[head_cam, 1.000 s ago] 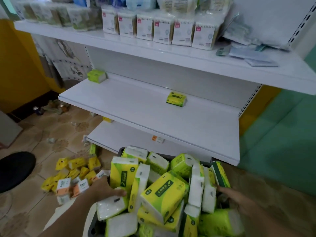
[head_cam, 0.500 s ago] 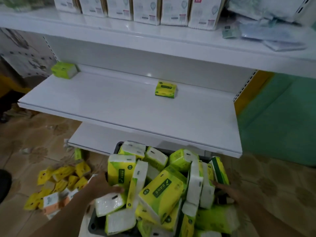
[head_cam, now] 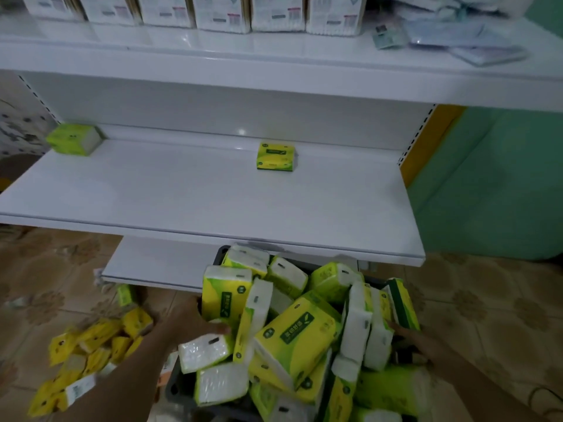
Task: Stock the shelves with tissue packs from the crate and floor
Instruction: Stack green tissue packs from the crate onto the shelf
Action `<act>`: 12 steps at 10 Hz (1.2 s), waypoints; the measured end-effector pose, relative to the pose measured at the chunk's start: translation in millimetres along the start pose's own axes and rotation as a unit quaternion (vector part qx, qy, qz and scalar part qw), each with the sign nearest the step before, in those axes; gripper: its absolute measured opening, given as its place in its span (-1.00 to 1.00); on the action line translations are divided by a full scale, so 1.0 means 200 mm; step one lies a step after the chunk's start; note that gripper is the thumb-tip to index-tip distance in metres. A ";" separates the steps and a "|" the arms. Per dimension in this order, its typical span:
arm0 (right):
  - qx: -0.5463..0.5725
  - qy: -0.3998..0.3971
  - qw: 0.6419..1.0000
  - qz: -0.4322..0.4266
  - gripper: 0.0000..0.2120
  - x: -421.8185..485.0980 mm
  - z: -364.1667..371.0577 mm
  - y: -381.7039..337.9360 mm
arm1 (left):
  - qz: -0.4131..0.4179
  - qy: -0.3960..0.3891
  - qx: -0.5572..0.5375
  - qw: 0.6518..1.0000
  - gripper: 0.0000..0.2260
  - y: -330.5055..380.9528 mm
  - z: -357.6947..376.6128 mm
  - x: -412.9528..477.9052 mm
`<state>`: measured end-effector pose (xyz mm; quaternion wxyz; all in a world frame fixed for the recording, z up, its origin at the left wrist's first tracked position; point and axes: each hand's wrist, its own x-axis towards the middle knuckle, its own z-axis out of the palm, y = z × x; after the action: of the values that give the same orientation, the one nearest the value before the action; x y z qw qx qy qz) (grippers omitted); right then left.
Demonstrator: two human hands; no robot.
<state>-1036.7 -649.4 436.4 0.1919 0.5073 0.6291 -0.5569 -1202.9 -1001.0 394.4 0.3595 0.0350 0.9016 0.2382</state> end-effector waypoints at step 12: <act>0.067 0.089 0.993 0.048 -0.63 0.59 0.13 0.84 | 0.032 -0.132 -0.030 0.990 0.01 -0.30 0.66 0.60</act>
<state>-951.3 -645.9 247.8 0.1270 0.5963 0.5796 -0.5406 -1197.4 -971.8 209.0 0.4684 0.0843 0.8370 0.2702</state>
